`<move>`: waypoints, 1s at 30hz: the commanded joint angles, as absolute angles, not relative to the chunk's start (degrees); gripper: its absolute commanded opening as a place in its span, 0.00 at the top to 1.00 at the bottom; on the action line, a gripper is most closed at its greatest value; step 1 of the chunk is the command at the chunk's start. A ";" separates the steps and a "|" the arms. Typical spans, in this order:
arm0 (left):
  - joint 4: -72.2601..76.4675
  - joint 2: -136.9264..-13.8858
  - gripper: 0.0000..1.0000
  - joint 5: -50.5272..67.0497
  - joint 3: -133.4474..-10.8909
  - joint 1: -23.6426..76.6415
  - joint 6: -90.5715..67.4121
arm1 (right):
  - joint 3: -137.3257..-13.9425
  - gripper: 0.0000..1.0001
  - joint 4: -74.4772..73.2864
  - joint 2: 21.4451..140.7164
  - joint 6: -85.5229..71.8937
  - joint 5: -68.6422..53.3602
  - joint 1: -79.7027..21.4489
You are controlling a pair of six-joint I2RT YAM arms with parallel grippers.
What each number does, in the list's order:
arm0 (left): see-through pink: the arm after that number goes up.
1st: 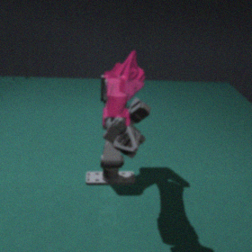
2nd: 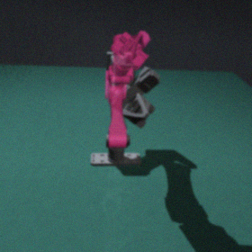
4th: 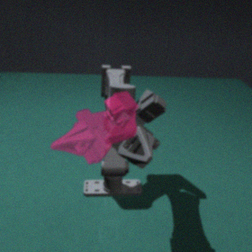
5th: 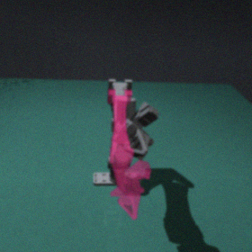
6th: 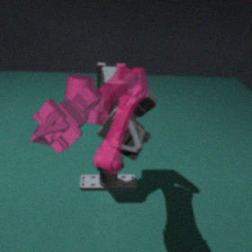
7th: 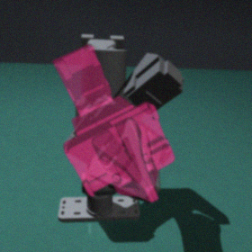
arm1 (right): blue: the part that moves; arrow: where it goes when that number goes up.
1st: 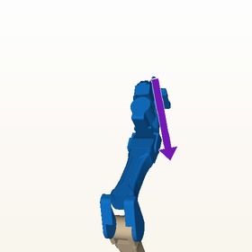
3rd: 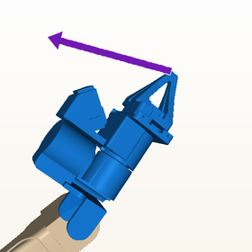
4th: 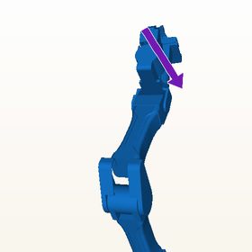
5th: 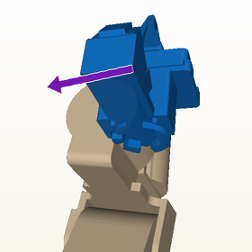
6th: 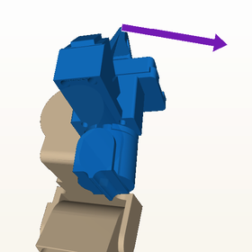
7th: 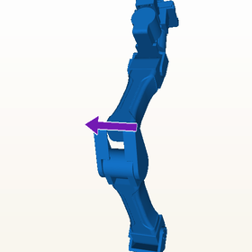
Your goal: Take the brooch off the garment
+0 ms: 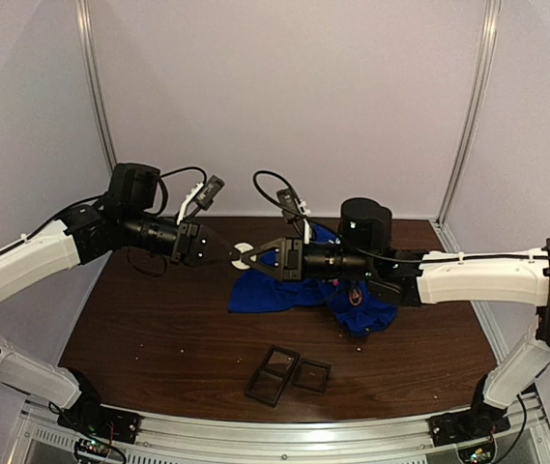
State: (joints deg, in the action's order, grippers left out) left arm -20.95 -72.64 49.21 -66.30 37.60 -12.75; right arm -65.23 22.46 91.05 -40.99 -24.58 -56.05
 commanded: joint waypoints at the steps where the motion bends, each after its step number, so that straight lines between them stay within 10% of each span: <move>1: -19.78 -71.01 1.00 55.52 -66.36 39.29 -11.59 | -64.83 0.86 18.25 93.13 -43.08 -18.60 -52.19; 11: -22.25 -71.24 1.00 46.52 -67.19 39.21 -11.77 | -62.81 0.79 20.90 90.85 -40.85 -20.71 -52.00; 21: -22.88 -72.09 1.00 45.54 -67.55 39.20 -11.68 | -59.52 0.43 23.54 85.51 -35.90 -27.44 -51.97; 30: -20.49 -72.38 1.00 54.41 -66.81 39.29 -12.10 | -59.56 0.48 29.24 87.32 -37.62 -39.94 -51.97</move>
